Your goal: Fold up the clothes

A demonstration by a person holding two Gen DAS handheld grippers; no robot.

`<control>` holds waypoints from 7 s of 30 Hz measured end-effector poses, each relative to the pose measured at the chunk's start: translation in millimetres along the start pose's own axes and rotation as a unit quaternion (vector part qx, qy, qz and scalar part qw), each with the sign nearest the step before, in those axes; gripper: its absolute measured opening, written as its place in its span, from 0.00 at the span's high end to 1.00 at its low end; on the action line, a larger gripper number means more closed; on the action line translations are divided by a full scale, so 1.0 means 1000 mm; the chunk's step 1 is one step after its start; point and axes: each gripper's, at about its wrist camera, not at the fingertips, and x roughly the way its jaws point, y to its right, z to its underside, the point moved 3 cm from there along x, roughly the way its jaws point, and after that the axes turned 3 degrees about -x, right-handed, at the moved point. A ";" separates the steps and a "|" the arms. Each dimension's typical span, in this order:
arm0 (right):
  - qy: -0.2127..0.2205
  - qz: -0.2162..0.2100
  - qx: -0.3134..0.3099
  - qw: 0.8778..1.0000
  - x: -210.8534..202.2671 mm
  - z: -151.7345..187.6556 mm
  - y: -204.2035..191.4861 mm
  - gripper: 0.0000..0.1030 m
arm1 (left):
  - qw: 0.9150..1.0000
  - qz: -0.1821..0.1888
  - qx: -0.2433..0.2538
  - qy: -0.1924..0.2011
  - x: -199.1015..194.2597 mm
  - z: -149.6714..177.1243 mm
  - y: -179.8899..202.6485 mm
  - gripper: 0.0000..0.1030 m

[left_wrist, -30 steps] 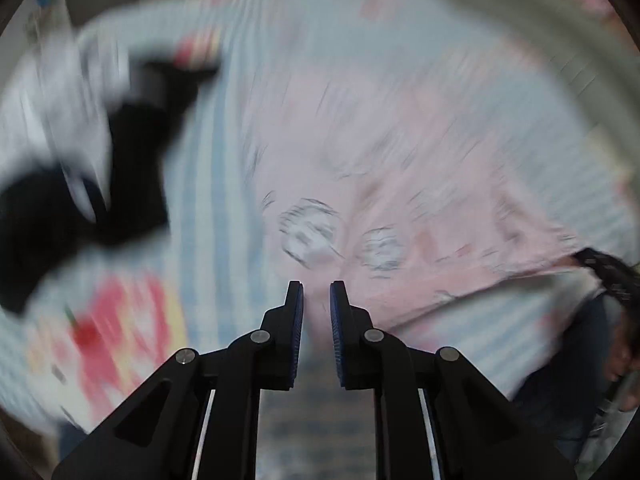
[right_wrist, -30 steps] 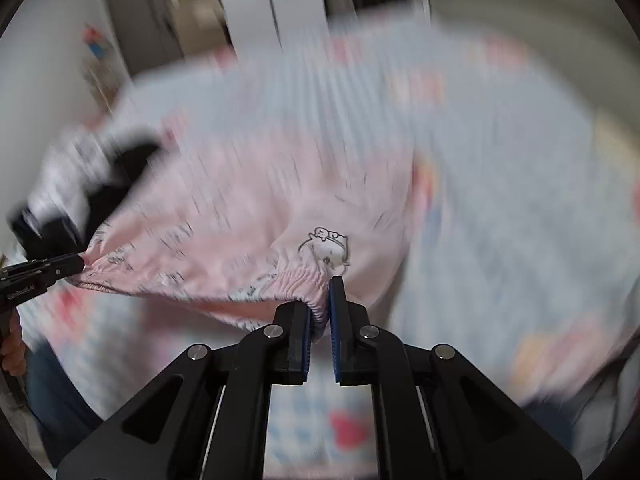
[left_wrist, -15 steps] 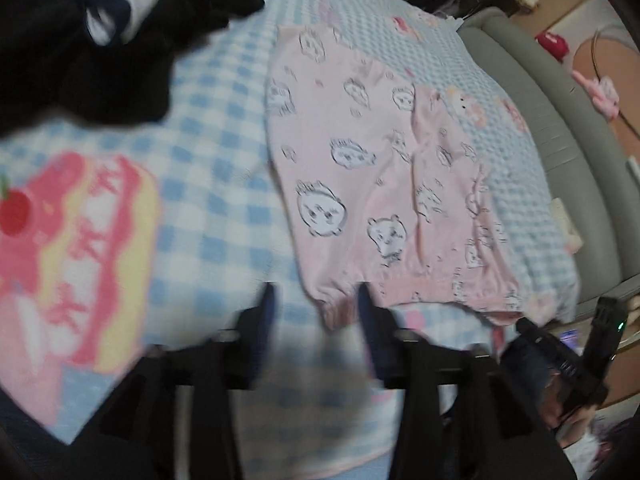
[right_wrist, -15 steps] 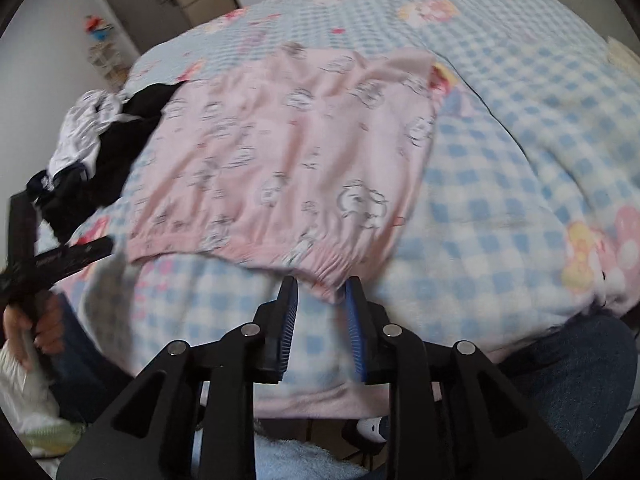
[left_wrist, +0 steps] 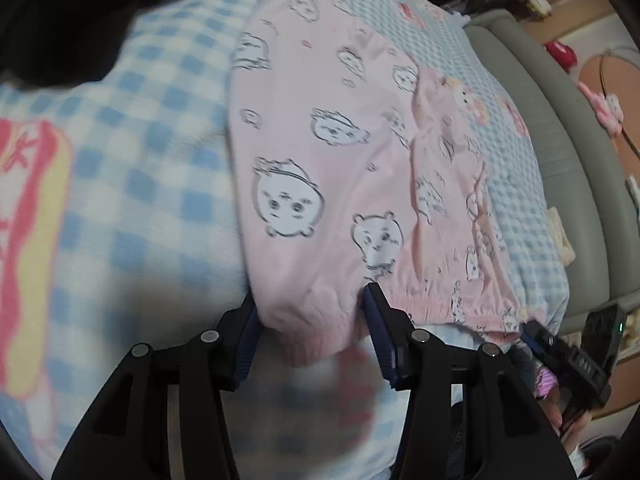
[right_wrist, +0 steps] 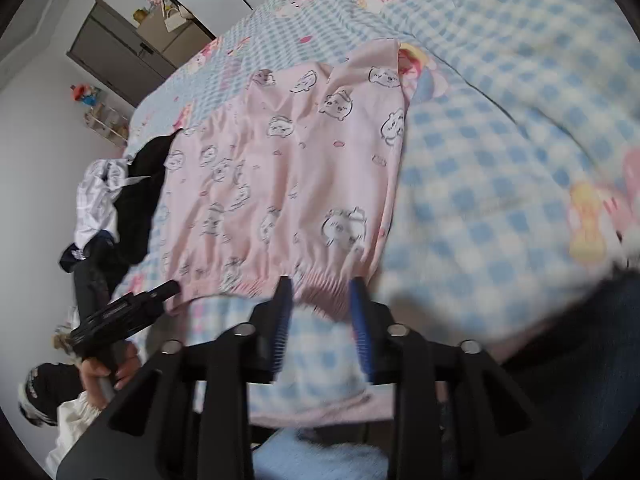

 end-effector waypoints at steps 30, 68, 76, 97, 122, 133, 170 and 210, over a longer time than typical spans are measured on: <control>0.022 0.082 -0.048 0.995 -0.025 0.041 -0.032 0.88 | 0.999 0.037 0.025 0.009 -0.071 0.066 0.016 0.87; -0.032 0.051 -0.109 0.992 0.039 0.018 -0.048 0.78 | 0.995 -0.061 -0.023 0.082 -0.066 -0.005 -0.032 0.97; -0.032 0.056 -0.097 0.993 0.041 0.017 -0.043 0.78 | 0.999 -0.026 -0.010 0.023 -0.054 0.002 -0.043 0.88; -0.040 0.060 -0.142 0.987 0.049 -0.022 -0.073 0.75 | 0.994 -0.079 -0.038 0.072 -0.065 -0.039 -0.062 0.98; -0.036 0.023 -0.202 0.978 0.173 -0.219 -0.149 0.65 | 0.992 -0.049 -0.024 0.115 -0.026 -0.197 -0.077 0.95; -0.123 0.024 -0.222 0.967 0.259 -0.232 -0.166 0.94 | 0.993 -0.083 0.022 0.087 -0.007 -0.209 -0.082 0.95; -0.080 0.009 -0.063 0.995 0.075 -0.010 -0.067 0.76 | 0.984 0.103 -0.144 -0.002 -0.006 0.000 -0.054 0.79; -0.021 0.086 -0.053 0.995 -0.006 0.015 0.005 0.97 | 0.998 0.027 -0.043 0.025 -0.050 0.041 -0.014 0.97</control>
